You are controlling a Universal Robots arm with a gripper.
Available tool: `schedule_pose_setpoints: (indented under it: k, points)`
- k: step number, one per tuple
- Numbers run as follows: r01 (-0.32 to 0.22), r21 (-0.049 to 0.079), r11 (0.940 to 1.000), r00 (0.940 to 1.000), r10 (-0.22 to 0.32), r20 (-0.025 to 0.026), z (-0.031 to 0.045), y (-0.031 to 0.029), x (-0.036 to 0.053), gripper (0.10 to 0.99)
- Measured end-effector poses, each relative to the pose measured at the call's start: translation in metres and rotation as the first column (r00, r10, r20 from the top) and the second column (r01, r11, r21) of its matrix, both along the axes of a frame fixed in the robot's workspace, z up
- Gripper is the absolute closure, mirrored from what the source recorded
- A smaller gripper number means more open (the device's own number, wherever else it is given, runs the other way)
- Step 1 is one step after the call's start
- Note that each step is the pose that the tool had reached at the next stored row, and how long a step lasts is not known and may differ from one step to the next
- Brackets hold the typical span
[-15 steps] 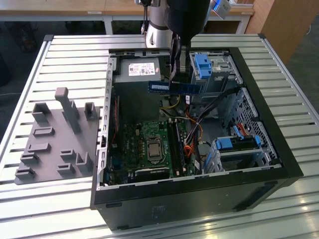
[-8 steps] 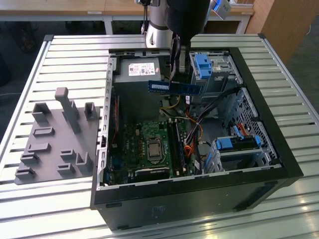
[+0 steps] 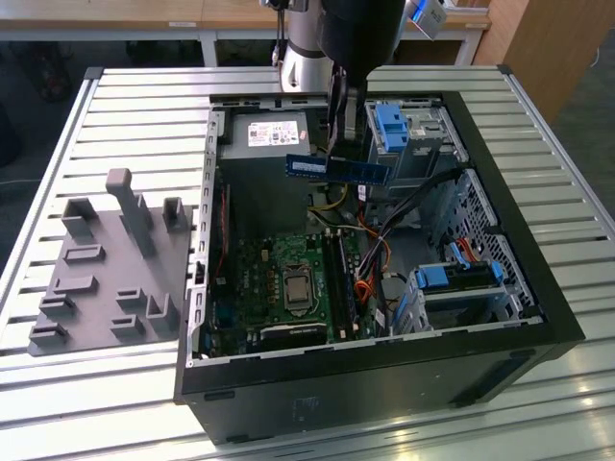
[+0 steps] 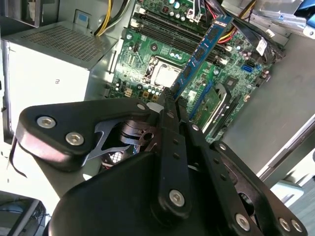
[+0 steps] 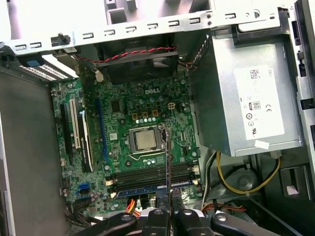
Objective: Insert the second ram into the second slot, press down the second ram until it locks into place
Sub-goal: 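Press down the second ram until it locks into place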
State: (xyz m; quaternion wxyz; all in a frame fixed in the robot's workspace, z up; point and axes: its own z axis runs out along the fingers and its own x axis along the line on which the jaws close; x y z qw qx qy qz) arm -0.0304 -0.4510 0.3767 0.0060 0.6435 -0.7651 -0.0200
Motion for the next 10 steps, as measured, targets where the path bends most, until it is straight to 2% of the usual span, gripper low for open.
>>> schedule_pose_setpoints:
  k: [10]
  points:
    - [0.028,0.000,0.9996,0.9996,-0.028,0.0000,0.0000,0.0000,0.0000,0.949]
